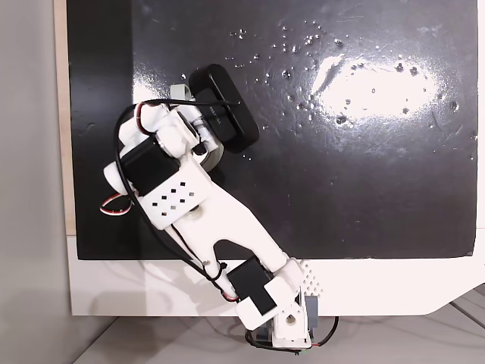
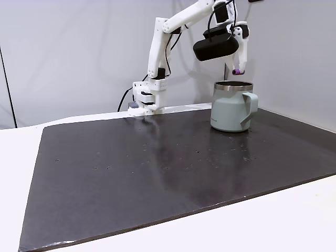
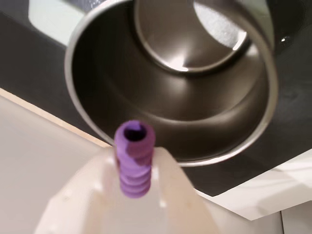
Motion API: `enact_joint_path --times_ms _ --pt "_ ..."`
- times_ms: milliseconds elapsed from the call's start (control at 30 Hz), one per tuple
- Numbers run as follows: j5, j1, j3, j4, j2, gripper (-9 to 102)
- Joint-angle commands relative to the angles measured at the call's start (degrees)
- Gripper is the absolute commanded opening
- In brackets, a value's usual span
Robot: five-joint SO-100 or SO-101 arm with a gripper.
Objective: Grasp a pengrip and put it in the cup.
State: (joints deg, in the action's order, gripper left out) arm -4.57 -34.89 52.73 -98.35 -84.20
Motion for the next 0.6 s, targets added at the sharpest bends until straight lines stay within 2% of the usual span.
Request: enact_joint_path --times_ms 0,67,167,233,567 --pt "0.62 -0.26 -0.35 -0.62 -2.20 0" --pt "0.44 -0.18 -0.35 -0.62 -2.46 3" --pt "0.18 0.00 -0.26 -0.62 -2.90 20" --pt "-0.35 0.26 -0.44 -0.53 -2.99 24" --pt "-0.44 0.62 -0.79 -0.44 -2.90 24"
